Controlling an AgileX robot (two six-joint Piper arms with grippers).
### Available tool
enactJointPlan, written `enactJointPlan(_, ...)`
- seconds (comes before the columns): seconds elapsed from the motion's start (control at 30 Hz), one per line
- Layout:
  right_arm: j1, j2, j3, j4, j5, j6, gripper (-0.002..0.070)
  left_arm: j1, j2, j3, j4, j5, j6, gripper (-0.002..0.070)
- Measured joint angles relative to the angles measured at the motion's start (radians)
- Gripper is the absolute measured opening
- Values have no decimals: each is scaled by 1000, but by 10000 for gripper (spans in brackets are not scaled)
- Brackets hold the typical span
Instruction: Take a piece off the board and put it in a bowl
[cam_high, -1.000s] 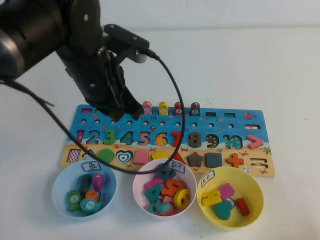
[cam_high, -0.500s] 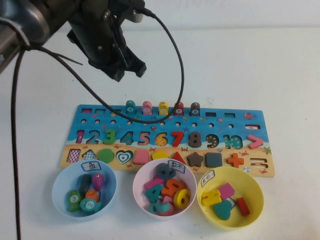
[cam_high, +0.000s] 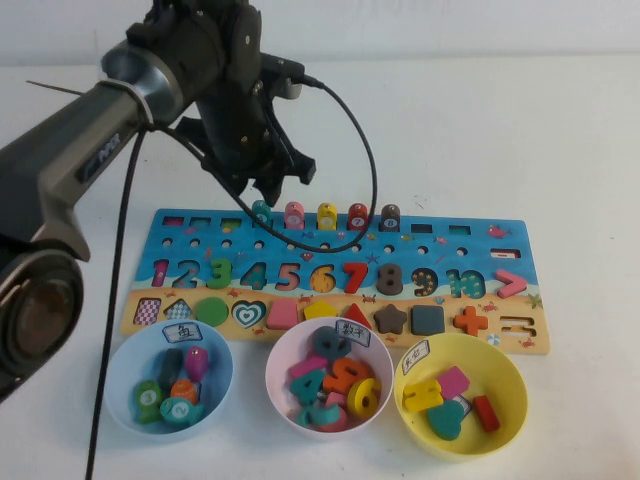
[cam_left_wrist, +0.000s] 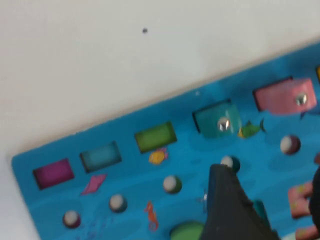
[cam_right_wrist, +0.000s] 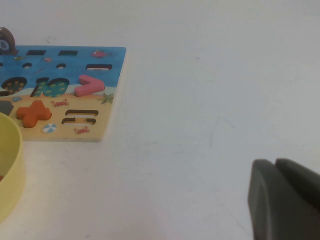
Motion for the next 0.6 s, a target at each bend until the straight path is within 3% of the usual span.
enactJointPlan(0.6, 0, 0, 0, 0, 0, 0, -17, 33, 131, -97, 13, -2, -51, 316)
